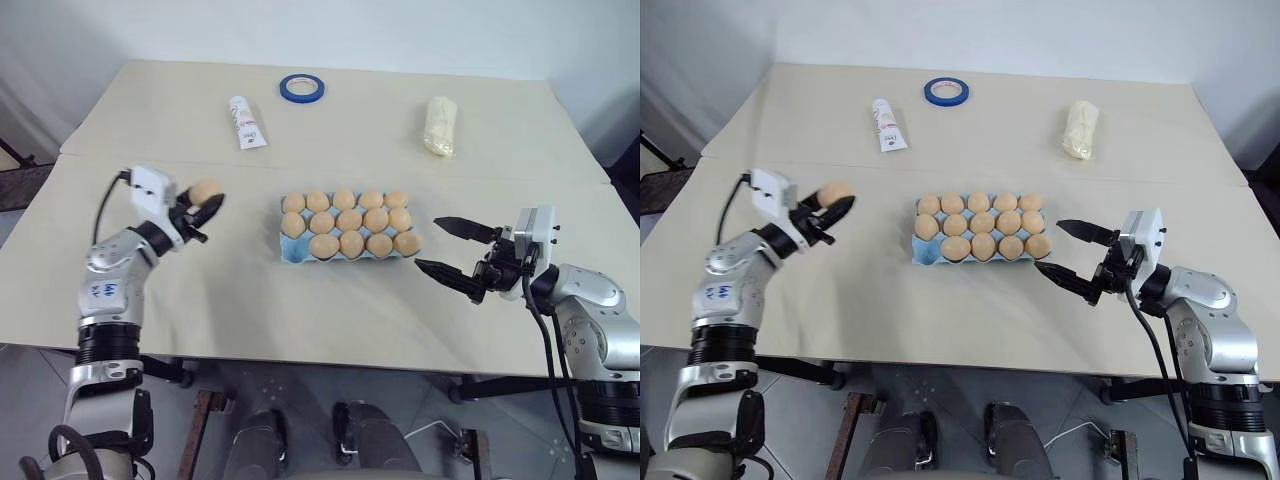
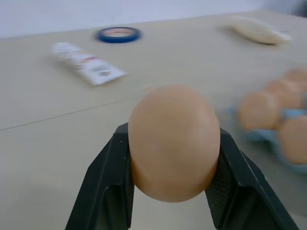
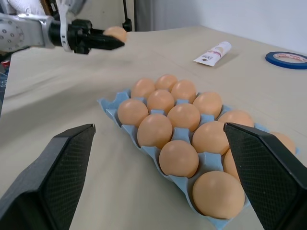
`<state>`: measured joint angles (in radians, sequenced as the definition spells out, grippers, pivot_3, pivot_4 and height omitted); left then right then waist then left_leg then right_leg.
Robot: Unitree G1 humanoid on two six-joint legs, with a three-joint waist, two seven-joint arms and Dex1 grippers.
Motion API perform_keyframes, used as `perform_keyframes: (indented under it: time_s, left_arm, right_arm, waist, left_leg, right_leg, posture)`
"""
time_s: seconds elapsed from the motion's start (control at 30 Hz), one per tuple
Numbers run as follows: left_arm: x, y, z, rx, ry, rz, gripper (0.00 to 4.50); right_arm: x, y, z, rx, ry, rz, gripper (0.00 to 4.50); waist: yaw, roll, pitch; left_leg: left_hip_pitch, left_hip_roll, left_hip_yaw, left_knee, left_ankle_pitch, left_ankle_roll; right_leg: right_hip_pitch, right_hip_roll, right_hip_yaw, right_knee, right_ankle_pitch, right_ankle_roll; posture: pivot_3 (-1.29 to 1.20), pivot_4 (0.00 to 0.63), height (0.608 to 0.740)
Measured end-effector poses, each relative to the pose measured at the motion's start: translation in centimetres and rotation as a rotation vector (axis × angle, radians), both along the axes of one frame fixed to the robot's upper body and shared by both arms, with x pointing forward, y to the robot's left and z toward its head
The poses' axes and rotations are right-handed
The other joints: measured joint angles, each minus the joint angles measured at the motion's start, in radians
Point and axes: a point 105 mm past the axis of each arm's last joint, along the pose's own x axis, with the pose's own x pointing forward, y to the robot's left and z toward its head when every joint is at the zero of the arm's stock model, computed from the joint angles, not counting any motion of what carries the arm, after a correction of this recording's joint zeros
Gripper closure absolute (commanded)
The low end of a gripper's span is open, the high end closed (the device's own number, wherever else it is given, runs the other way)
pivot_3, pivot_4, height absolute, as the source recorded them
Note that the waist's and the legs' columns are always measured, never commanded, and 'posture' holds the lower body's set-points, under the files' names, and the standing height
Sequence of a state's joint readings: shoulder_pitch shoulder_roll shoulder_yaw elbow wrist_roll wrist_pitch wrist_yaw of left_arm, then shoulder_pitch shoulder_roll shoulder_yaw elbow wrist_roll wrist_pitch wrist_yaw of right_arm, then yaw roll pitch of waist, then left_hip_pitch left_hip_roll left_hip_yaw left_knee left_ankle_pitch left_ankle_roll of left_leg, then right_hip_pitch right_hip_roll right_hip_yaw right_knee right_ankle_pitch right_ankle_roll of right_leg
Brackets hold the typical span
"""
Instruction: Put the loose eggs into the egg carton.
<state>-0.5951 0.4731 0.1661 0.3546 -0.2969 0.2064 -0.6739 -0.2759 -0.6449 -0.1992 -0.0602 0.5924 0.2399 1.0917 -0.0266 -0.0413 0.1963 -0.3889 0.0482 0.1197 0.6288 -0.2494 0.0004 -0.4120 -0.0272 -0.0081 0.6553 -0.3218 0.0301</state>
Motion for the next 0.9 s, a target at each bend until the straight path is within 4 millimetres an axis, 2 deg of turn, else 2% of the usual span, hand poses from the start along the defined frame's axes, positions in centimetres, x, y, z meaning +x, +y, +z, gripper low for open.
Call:
perform_keyframes:
  time_s: [0.03,0.13,0.3,0.4,0.7,0.9]
  left_arm:
    - [-0.1,-1.7,-0.1,-0.003,0.010,-0.068,2.95]
    - [-0.3,-5.0,-0.1,0.004,0.022,-0.201,2.95]
    - [-0.7,-8.6,0.0,0.011,0.033,-0.349,2.95]
    - [-0.9,-9.4,-0.5,0.027,0.060,-0.388,2.95]
    - [-1.6,-9.4,-0.4,0.062,0.103,-0.428,2.95]
    - [-2.1,-9.4,-0.9,0.109,0.155,-0.441,1.05]
  right_arm:
    - [0.0,0.0,0.0,0.001,-0.002,-0.002,0.00]
    - [0.0,-0.1,0.0,0.003,-0.002,-0.009,0.00]
    - [-0.4,-0.3,-0.7,0.005,0.015,-0.035,0.00]
    - [-0.8,-0.5,-1.0,0.003,0.021,-0.053,0.00]
    - [-1.3,-0.9,-0.9,0.003,0.008,-0.089,0.00]
    - [-1.3,-0.9,-0.9,0.005,0.008,-0.092,0.00]
  waist:
    - [0.000,0.000,0.000]
    - [-0.001,0.000,0.000]
    - [-0.001,0.000,0.000]
    - [-0.004,0.000,0.000]
    - [-0.001,0.000,0.000]
    - [-0.002,0.000,0.000]
  left_leg:
    - [0.000,0.000,0.000,0.000,0.000,0.000]
    - [0.000,0.000,0.000,0.000,0.000,0.000]
    - [0.000,0.000,0.000,0.001,0.001,-0.001]
    - [0.000,0.000,0.001,0.001,0.001,0.000]
    - [0.000,0.000,0.000,0.001,0.001,-0.001]
    - [0.000,0.000,0.000,0.001,0.001,-0.001]
  right_leg:
    - [0.000,0.000,0.000,0.000,0.000,0.000]
    - [0.000,0.001,0.000,0.000,0.000,0.000]
    - [0.000,0.002,0.001,0.001,0.000,0.000]
    - [0.000,0.002,0.002,0.001,0.000,0.001]
    - [0.000,0.001,0.001,0.001,0.000,0.001]
    - [0.000,0.001,0.002,0.001,0.000,0.001]
  posture:
    - [0.00,0.150,0.740]
    - [0.00,0.150,0.740]
    - [0.00,0.150,0.740]
    - [0.00,0.150,0.740]
    - [0.00,0.150,0.740]
    - [0.00,0.150,0.740]
